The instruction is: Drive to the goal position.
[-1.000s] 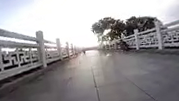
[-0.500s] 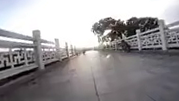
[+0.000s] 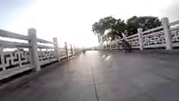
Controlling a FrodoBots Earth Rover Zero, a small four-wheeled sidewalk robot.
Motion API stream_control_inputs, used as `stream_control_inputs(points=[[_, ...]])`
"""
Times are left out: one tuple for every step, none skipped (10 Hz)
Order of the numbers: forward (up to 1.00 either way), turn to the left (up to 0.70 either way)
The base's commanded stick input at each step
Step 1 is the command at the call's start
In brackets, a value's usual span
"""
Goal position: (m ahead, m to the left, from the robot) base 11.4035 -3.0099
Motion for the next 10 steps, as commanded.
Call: stream_control_inputs(points=[[0.45, 0.0], [0.45, 0.0], [0.45, 0.0], [0.45, 0.0], [0.45, 0.0], [0.45, 0.0], [0.45, 0.0], [0.45, 0.0], [0.45, 0.0], [0.45, 0.0]])
